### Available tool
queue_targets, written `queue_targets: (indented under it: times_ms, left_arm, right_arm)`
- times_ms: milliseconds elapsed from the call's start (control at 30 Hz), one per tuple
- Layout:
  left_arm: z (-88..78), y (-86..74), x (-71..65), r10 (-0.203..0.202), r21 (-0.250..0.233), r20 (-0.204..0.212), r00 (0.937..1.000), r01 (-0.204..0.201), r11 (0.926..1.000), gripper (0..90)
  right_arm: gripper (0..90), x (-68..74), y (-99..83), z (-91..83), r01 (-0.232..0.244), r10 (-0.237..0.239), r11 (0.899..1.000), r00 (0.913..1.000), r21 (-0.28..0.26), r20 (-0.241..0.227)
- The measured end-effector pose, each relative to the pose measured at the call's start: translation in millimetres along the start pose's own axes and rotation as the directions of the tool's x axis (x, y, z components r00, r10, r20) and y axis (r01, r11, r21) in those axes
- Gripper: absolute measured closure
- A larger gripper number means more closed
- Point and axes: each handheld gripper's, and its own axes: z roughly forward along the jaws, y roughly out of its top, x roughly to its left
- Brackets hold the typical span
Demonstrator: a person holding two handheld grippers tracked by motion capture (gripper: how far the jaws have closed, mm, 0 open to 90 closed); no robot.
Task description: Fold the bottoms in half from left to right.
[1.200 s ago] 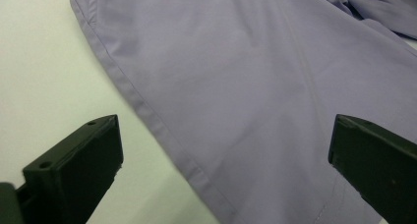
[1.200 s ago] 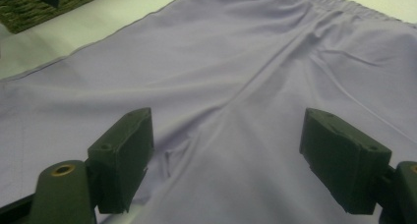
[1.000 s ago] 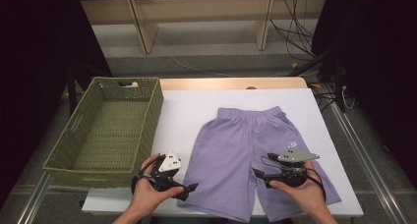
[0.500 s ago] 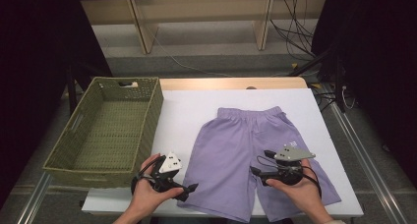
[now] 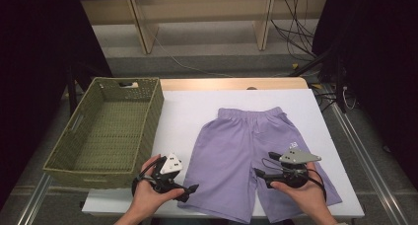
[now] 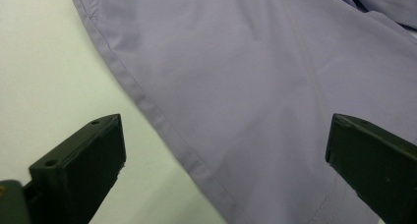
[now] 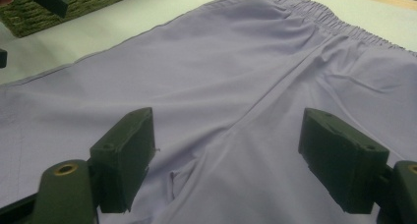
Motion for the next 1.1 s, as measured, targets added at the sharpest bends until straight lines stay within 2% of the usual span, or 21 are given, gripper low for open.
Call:
queue_targets:
  times_ms: [200, 500, 867, 1100]
  left_arm:
    - [-0.4, -2.8, -0.6, 0.005, 0.016, 0.004, 1.0, -0.005, 0.9999, 4.1]
    - [-4.8, -1.3, -7.2, 0.009, 0.025, -0.012, 0.9999, -0.009, 0.9997, 7.2]
    - [-11.4, -6.2, -2.5, -0.017, 0.019, -0.038, 0.9992, 0.017, 0.9997, 9.8]
    - [-10.2, -7.8, -2.6, -0.034, 0.06, -0.044, 0.9984, 0.036, 0.9975, 16.2]
  right_arm:
    - [22.4, -1.8, 2.1, 1.2, -0.004, 0.004, 1.0, 0.9999, 0.0, 0.011]
    - [22.4, -2.8, -1.4, -3.7, -0.003, 0.003, 1.0, 0.9999, -0.009, 0.011]
    - [22.2, -0.9, -0.9, -4.6, -0.007, 0.008, 1.0, 1.0, -0.012, 0.001]
    - [22.2, -1.0, -2.2, -6.5, -0.001, 0.001, 1.0, 1.0, -0.014, -0.004]
